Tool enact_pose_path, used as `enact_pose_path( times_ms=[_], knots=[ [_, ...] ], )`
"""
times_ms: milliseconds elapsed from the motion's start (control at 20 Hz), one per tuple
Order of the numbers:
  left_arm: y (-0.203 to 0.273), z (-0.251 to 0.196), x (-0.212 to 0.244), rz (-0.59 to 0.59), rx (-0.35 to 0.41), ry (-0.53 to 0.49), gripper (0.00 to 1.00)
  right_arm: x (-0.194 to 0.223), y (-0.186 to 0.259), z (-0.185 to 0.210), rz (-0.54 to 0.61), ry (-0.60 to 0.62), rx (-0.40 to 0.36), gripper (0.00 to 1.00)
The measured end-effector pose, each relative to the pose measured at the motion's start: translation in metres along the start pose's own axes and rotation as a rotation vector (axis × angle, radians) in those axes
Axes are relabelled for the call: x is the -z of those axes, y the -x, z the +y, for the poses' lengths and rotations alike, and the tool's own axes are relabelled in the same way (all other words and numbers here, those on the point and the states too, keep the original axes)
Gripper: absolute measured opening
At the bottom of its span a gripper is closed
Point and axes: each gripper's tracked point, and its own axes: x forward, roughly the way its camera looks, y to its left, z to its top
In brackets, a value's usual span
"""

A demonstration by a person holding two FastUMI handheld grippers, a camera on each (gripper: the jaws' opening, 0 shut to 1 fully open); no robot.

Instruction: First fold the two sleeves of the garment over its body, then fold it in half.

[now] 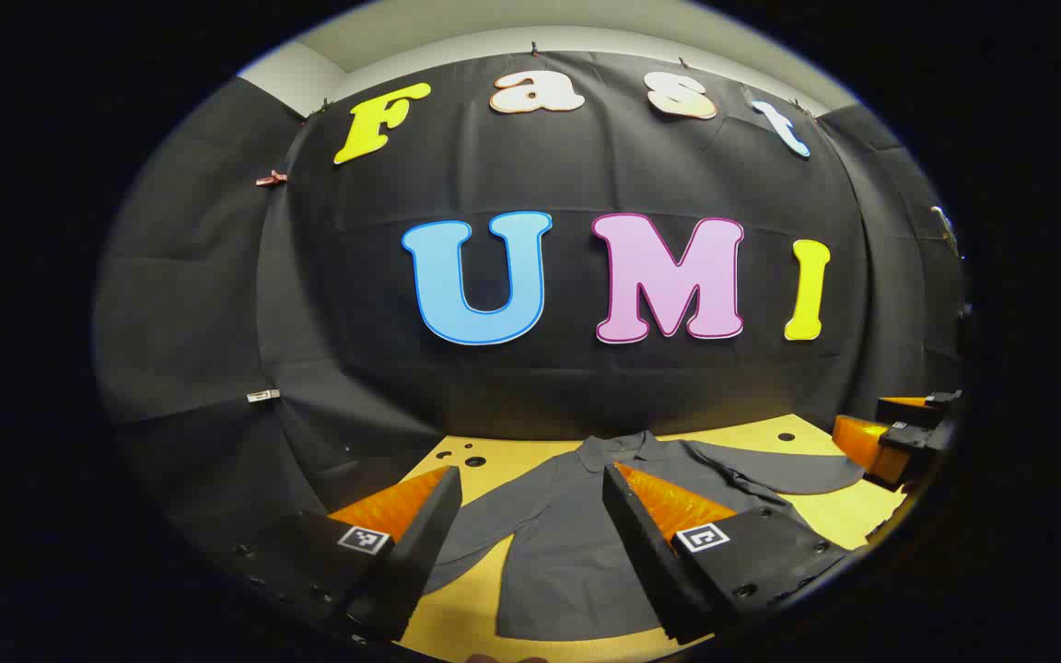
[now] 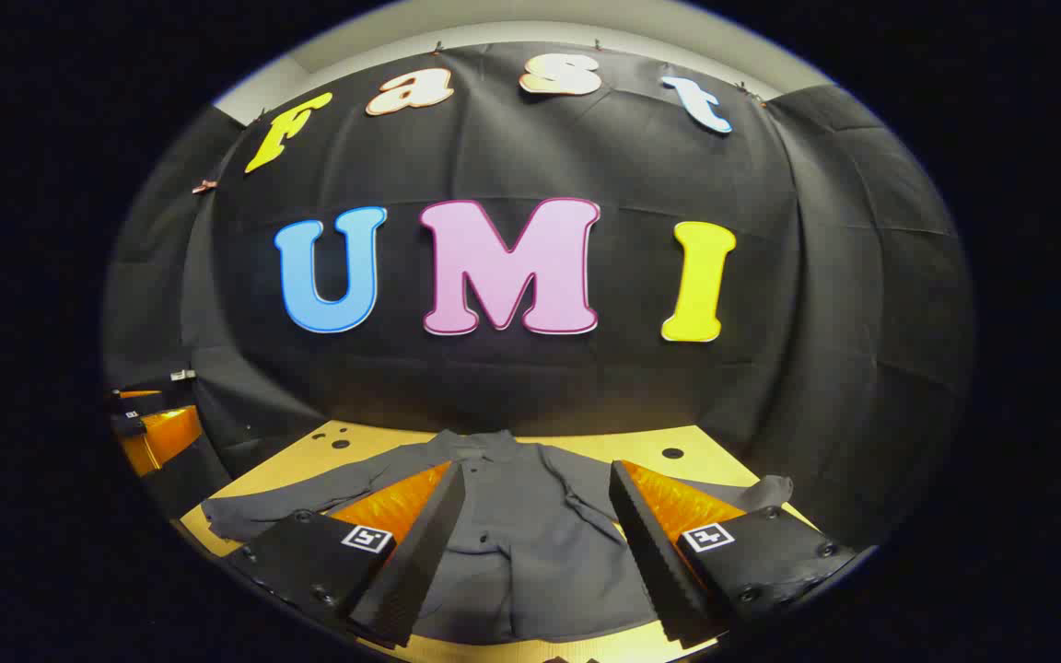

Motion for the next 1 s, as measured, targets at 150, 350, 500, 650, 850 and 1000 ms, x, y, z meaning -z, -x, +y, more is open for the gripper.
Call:
enact_pose_path(
  times_ms=[150, 350, 500, 650, 850, 1000],
  knots=[
    [-0.001, -0.005, -0.001, -0.009, 0.017, -0.004, 0.97, -0.005, -0.004, 0.004, -0.013, -0.012, -0.017, 0.98],
    [-0.006, -0.010, -0.001, -0.013, 0.031, 0.005, 0.97, -0.010, -0.001, 0.002, -0.026, 0.001, -0.016, 0.98],
    [-0.007, -0.010, -0.004, -0.027, 0.028, 0.007, 0.97, -0.013, 0.000, -0.002, -0.033, 0.018, -0.014, 0.98],
    [-0.008, -0.006, -0.008, -0.050, 0.012, -0.008, 0.97, -0.019, -0.001, -0.005, -0.048, 0.024, -0.014, 0.98],
    [-0.010, -0.007, -0.009, -0.054, 0.013, -0.012, 0.97, -0.023, -0.005, -0.012, -0.055, 0.019, -0.005, 0.98],
    [-0.010, -0.011, -0.005, -0.044, 0.015, -0.010, 0.97, -0.017, -0.007, -0.017, -0.045, 0.029, -0.007, 0.98]
  ],
)
